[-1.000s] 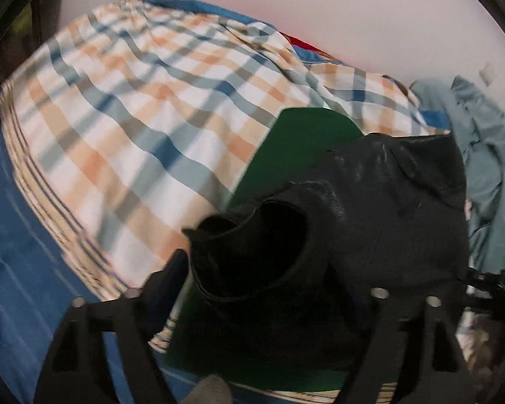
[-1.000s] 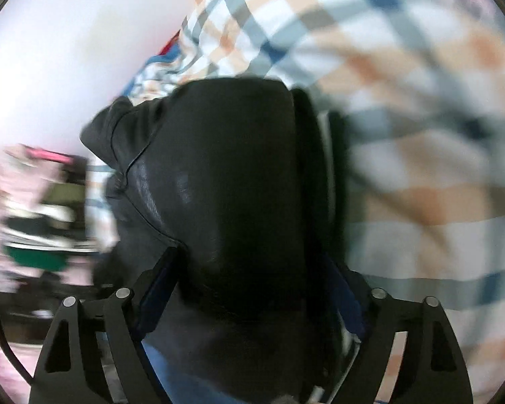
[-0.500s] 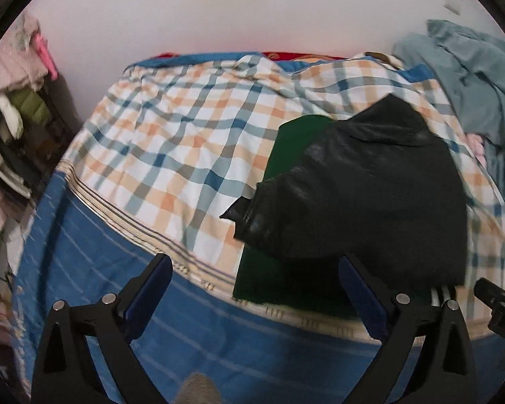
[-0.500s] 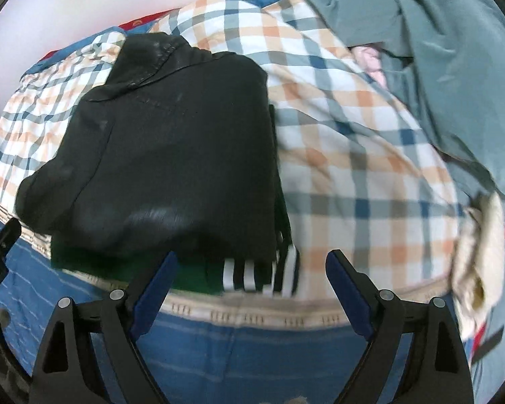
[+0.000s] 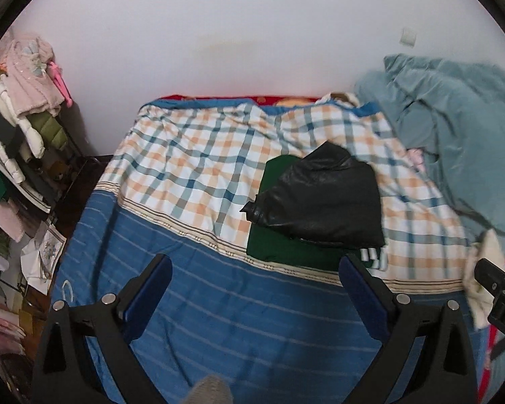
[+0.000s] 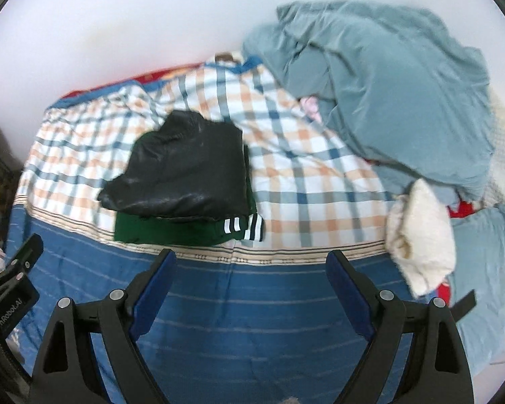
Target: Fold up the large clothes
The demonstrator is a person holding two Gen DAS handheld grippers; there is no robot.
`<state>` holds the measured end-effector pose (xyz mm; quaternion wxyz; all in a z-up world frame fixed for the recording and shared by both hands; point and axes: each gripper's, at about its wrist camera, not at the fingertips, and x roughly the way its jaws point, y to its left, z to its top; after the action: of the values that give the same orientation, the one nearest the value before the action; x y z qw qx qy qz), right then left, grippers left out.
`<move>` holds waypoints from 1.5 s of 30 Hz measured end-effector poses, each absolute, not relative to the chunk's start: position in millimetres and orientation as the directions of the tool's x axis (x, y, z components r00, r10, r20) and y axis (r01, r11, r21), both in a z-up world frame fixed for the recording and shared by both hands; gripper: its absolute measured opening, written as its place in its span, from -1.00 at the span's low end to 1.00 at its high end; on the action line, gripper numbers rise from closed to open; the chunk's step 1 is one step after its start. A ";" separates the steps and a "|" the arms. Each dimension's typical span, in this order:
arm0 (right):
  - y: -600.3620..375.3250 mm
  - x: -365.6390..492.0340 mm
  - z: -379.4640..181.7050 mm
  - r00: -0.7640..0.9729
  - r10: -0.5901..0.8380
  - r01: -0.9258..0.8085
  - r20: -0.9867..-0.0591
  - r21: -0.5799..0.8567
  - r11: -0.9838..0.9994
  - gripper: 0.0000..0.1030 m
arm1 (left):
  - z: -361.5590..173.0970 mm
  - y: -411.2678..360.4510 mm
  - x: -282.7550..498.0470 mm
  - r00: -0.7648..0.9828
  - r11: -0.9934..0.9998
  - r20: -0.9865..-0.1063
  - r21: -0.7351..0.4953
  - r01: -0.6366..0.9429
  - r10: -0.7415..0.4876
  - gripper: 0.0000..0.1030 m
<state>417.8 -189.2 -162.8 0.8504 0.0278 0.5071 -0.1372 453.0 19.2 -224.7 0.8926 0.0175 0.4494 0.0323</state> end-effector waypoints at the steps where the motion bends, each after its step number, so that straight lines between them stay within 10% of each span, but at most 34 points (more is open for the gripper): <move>1: -186.5 401.7 -143.6 0.461 -0.211 0.266 -0.862 -0.093 0.960 0.77 | -213.6 19.0 442.4 0.601 0.997 -0.796 0.060 -0.037 0.071 0.97; 20: -133.1 190.3 75.2 0.590 -0.222 0.261 -0.777 -0.076 0.962 0.77 | -57.3 28.5 283.9 0.658 0.998 -0.752 0.055 0.008 0.036 0.97; 45: -112.2 102.5 148.5 0.679 -0.209 0.213 -0.704 -0.084 0.973 0.83 | -11.5 44.3 215.5 0.749 0.998 -0.660 0.034 -0.043 0.055 1.00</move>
<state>102.5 -112.2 148.5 0.9161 0.0025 0.3839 -0.1153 215.5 44.3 -11.5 0.9352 0.0083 0.3530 0.0263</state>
